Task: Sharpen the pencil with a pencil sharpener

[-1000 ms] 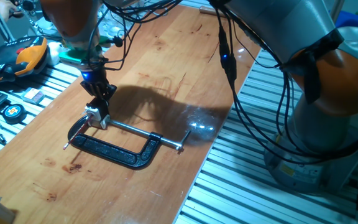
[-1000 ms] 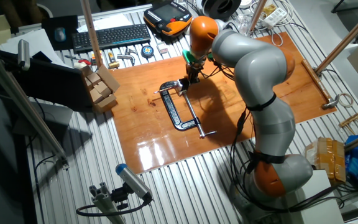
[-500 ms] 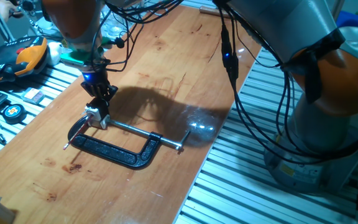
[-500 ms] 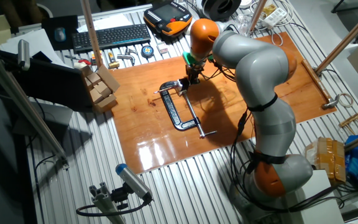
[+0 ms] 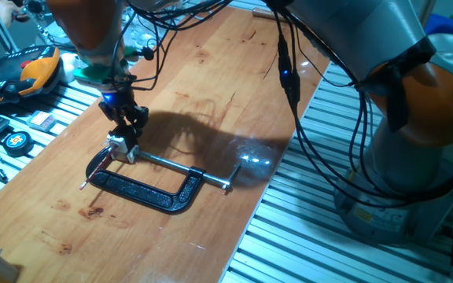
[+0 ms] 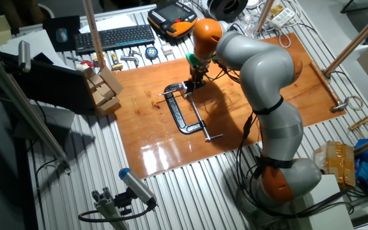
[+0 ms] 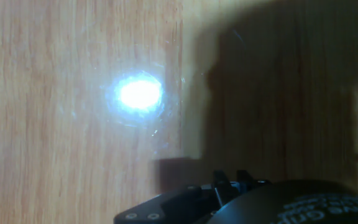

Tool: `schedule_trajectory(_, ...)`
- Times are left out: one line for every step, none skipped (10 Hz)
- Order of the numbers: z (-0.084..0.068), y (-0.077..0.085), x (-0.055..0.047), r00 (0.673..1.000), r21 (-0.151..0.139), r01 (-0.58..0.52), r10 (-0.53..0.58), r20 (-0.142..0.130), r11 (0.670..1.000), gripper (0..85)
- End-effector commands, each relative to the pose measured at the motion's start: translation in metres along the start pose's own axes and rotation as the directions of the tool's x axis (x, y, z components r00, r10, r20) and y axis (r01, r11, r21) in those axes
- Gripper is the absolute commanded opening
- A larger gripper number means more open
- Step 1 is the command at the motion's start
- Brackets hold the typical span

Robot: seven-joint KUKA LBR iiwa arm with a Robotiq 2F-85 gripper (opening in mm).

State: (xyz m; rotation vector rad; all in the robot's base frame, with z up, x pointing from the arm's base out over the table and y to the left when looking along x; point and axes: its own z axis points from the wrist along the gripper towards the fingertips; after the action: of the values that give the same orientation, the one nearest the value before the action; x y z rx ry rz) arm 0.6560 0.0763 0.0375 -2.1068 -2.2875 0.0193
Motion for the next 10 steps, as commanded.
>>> schedule_trajectory(-0.001, -0.001, -0.001, 1.0, 0.001, 0.006, -0.006, 0.008, 1.0, 85.0)
schedule_trajectory(-0.006, -0.003, -0.002, 0.999, 0.006, 0.016, -0.016, 0.029, 1.0, 85.0)
schedule_trajectory(-0.016, -0.005, -0.006, 0.999, 0.018, 0.024, -0.025, 0.035, 1.0, 85.0)
schedule_trajectory(-0.023, -0.006, -0.008, 0.998, 0.025, 0.034, -0.035, 0.042, 0.999, 85.0)
schedule_trajectory(-0.028, -0.008, -0.011, 0.997, 0.025, 0.051, -0.052, 0.049, 0.998, 68.0)
schedule_trajectory(-0.031, -0.009, -0.012, 0.996, 0.024, 0.064, -0.066, 0.054, 0.998, 68.0)
schedule_trajectory(-0.039, -0.012, -0.014, 0.994, 0.023, 0.089, -0.09, 0.054, 0.996, 51.0)
schedule_trajectory(-0.047, -0.015, -0.016, 0.992, 0.022, 0.117, -0.118, 0.039, 0.993, 34.0)
schedule_trajectory(-0.054, -0.018, -0.018, 0.989, 0.013, 0.147, -0.147, 0.027, 0.989, 17.0)
schedule_trajectory(-0.061, -0.02, -0.018, 0.984, 0.011, 0.174, -0.175, 0.023, 0.985, 0.0)
